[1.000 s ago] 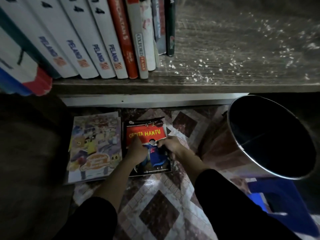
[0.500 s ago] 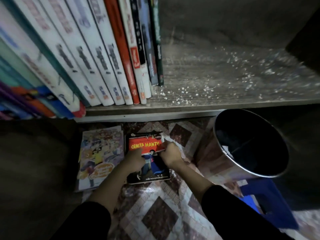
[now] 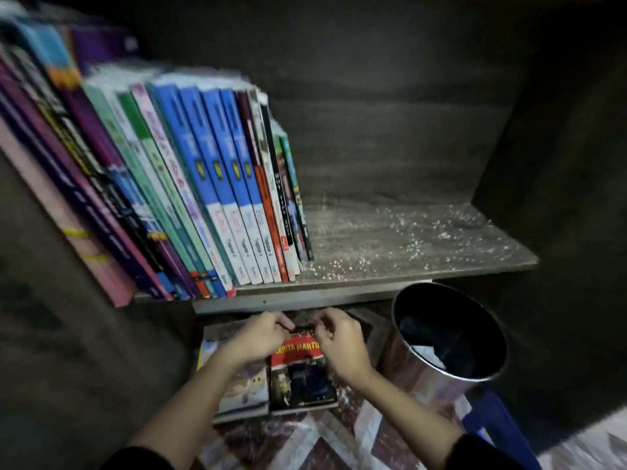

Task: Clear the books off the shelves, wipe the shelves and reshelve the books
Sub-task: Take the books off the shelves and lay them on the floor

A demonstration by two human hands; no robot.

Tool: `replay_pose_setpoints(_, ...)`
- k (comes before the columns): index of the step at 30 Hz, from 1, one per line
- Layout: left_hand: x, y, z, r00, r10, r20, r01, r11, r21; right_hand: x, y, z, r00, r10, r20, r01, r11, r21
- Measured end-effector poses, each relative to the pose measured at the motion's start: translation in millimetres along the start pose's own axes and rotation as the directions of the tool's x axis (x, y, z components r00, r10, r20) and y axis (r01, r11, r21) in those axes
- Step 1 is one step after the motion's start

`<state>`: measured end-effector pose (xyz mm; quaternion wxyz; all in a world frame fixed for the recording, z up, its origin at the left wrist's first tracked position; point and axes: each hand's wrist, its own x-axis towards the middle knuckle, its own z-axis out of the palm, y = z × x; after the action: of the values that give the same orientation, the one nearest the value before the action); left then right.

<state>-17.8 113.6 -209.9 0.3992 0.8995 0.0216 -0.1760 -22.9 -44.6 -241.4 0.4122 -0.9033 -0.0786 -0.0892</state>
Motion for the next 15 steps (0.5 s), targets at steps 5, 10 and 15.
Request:
replay_pose_setpoints(5, -46.9, 36.1, -24.5, 0.982, 0.175, -0.065, -0.165, 0.977, 0.136, -8.0, -33.6, -34.6, 0.99, -0.078, -0.116, 0.086, 0.994, 0.064)
replay_pose_setpoints(10, -83.9, 75.5, -52.9, 0.759, 0.572, -0.311, -0.284, 0.721, 0.633, -2.3, -62.6, -56.7, 0.974, -0.14, -0.18, 0.156, 0.984, 0.081)
replay_pose_setpoints(15, -81.5, 115.3, -100.3, 0.186, 0.841, -0.509, -0.24, 0.541, 0.806, 26.4, -102.2, -81.7, 0.965, -0.167, -0.204, 0.195, 0.973, 0.126)
